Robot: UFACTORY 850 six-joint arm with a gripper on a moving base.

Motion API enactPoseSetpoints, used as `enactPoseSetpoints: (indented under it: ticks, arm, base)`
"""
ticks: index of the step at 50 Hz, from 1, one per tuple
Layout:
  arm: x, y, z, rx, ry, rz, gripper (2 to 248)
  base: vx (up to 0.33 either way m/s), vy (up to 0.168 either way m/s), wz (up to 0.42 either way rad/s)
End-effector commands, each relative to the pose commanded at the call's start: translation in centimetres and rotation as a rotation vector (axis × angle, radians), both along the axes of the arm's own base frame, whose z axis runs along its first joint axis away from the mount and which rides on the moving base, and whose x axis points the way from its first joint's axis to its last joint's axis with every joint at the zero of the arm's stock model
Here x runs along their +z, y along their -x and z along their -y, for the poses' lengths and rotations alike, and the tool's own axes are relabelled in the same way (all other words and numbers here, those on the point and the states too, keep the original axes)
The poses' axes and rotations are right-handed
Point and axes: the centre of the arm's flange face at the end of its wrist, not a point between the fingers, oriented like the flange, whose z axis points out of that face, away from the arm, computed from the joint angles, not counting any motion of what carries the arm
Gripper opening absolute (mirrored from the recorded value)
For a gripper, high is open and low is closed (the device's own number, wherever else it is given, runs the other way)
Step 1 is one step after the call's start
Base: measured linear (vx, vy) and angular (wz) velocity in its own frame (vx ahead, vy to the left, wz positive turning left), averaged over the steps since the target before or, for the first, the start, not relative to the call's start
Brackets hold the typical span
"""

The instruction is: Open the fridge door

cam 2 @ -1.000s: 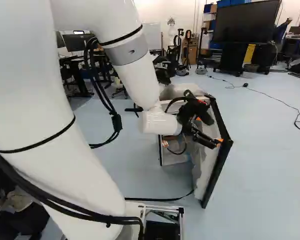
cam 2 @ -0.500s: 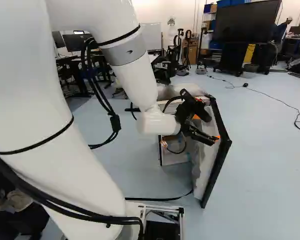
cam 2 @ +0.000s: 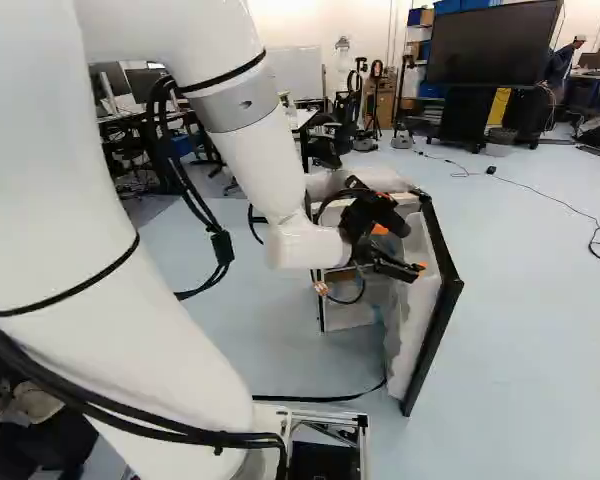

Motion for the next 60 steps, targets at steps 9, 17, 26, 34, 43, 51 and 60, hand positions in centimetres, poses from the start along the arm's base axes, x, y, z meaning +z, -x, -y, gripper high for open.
enactPoseSetpoints:
  ticks: [9, 17, 26, 34, 43, 51, 60]
  arm:
    - [0.1, -0.3, -1.6, 0.078, 0.013, -0.006, 247]
    - [0.1, -0.5, -3.4, 0.161, 0.026, -0.011, 247]
    - [0.2, -0.6, -5.7, 0.272, 0.046, -0.018, 247]
    - [0.2, -0.5, -8.0, 0.383, 0.065, -0.024, 247]
    - [0.1, -0.2, -10.6, 0.514, 0.090, -0.030, 247]
    - [0.0, 0.2, -12.7, 0.617, 0.109, -0.034, 247]
    - [-0.1, 0.8, -14.6, 0.718, 0.129, -0.037, 247]
  base:
    - [0.000, 0.000, 0.000]
    - [0.000, 0.000, 0.000]
    - [0.000, 0.000, 0.000]
    - [0.000, 0.000, 0.000]
    - [0.000, 0.000, 0.000]
    - [0.000, 0.000, 0.000]
    - [0.000, 0.000, 0.000]
